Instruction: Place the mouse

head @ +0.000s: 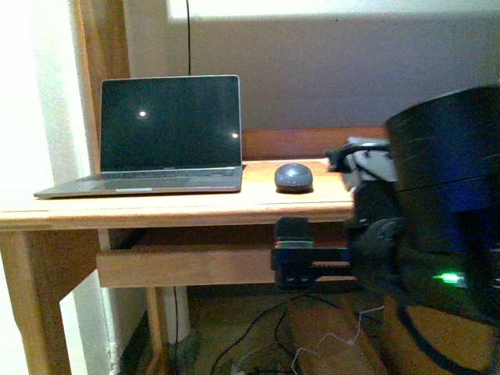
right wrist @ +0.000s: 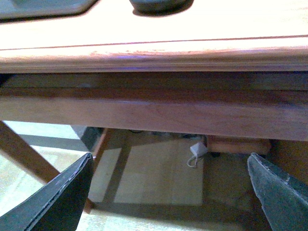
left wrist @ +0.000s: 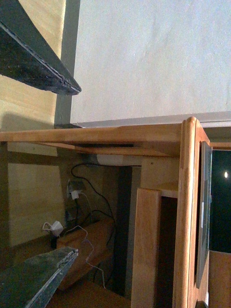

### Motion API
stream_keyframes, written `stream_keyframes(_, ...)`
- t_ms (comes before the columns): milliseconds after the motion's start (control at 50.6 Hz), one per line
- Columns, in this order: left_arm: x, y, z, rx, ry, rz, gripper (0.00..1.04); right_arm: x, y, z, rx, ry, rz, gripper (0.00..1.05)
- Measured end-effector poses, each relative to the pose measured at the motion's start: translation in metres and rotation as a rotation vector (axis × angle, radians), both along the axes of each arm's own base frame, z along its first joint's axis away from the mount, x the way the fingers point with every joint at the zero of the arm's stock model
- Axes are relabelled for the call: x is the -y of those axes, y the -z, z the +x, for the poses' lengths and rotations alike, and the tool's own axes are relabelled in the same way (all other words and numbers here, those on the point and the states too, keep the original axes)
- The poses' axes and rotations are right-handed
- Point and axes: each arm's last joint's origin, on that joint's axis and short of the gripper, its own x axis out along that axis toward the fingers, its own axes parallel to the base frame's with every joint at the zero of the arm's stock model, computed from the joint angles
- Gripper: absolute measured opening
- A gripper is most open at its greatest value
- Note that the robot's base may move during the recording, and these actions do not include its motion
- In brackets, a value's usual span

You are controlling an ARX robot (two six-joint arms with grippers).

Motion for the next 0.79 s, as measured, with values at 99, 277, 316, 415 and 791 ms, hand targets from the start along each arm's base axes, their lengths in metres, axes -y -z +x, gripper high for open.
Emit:
stream_keyframes(99,0.0,0.0,0.0,0.0,0.0,0.0,0.97,0.025,-0.009,-0.035,-0.006,-0.016,0.037,0.97)
stream_keyframes(277,0.0,0.0,0.0,0.0,0.0,0.0,0.97,0.068,-0.007,-0.094,-0.042,0.027,0.088,0.97)
stream_keyframes(316,0.0,0.0,0.0,0.0,0.0,0.0,0.97,0.077,-0.004,-0.109,-0.043,0.043,0.097,0.97)
stream_keyframes(415,0.0,0.0,0.0,0.0,0.0,0.0,0.97,0.092,-0.001,-0.143,-0.03,0.055,0.12,0.97)
stream_keyframes(791,0.0,0.0,0.0,0.0,0.0,0.0,0.97,0.144,0.017,-0.197,0.035,0.163,0.165,0.97)
